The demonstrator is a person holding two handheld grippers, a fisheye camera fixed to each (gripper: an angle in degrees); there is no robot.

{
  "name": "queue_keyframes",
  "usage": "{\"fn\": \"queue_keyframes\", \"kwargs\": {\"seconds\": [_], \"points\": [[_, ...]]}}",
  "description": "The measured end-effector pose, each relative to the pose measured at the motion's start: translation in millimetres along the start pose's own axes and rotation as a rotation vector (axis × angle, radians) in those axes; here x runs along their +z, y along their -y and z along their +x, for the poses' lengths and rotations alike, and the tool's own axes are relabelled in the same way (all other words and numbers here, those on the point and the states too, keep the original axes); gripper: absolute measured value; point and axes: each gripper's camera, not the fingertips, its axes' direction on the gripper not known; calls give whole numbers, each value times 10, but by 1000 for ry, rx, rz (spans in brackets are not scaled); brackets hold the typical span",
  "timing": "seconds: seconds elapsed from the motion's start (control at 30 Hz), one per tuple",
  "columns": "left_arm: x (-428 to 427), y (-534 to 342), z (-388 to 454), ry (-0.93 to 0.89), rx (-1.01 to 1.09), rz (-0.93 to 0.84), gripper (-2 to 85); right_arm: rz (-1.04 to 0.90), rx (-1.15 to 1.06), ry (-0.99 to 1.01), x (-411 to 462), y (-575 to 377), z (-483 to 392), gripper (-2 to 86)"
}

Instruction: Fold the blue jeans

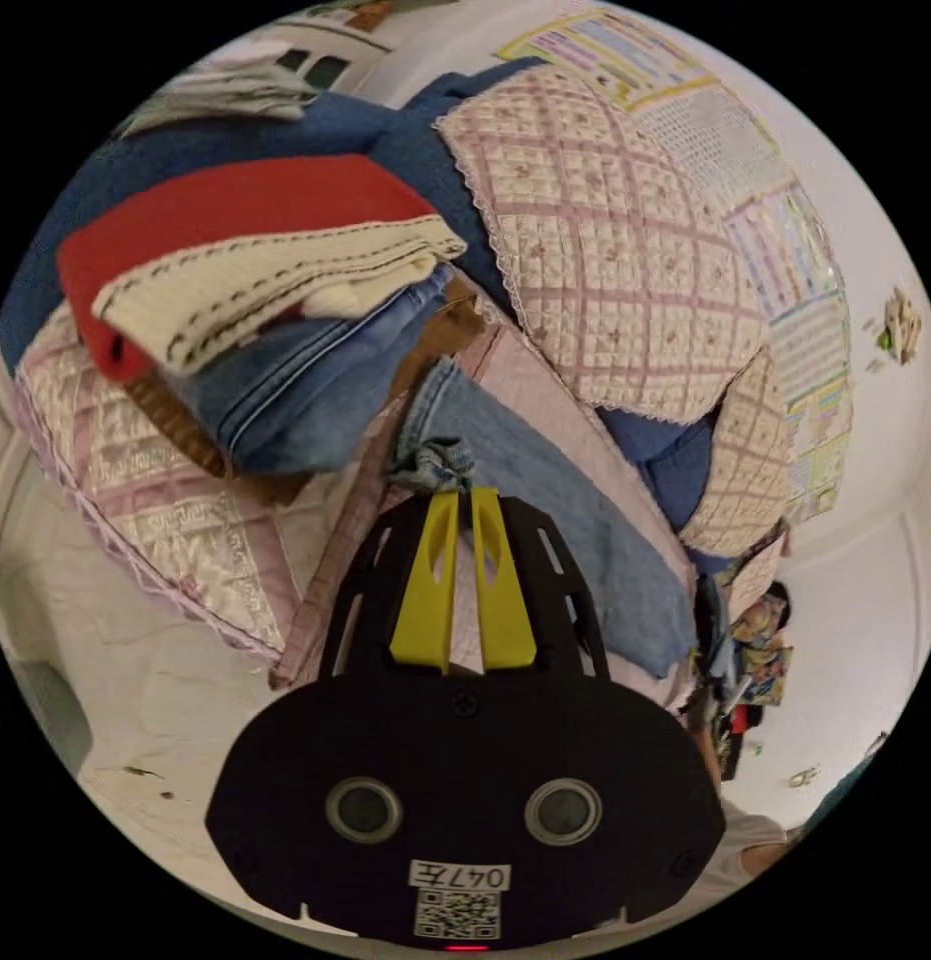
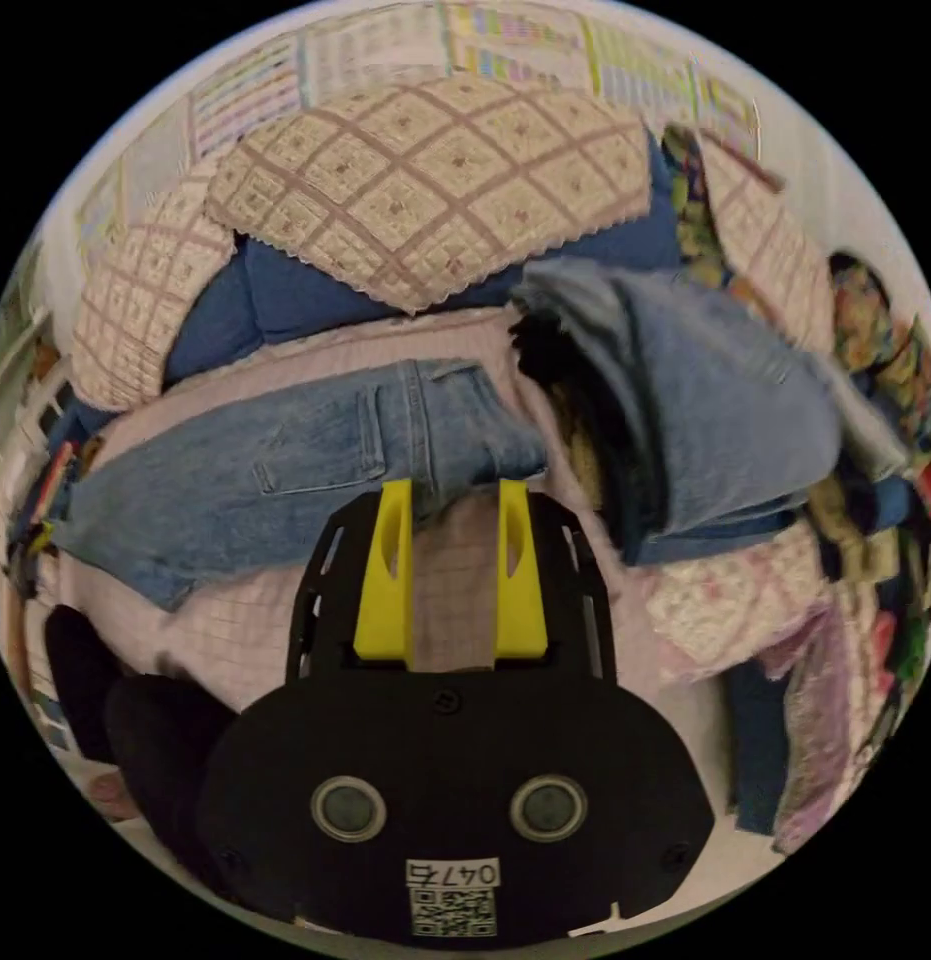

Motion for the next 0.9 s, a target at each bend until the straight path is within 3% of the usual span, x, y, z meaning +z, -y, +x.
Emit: {"fn": "queue_keyframes", "kwargs": {"seconds": [0.1, 0.27, 0.43, 0.67, 0.9], "points": [[-123, -116, -73, -7, -3, -7, -8, 141, -87, -71, -442, 83, -519, 66], [-202, -259, -233, -36, -29, 21, -8, -8, -465, 409, -477, 456, -2320, -2], [-389, -385, -315, -82, -26, 34, -8, -91, -771, 655, -396, 595, -4290, -6], [-684, -481, -338, -131, 19, 56, -8, -199, -974, 578, 153, 866, -6323, -5], [-890, -538, -348, -142, 35, 58, -7, -292, -956, 511, 698, 989, -7169, -7]]}}
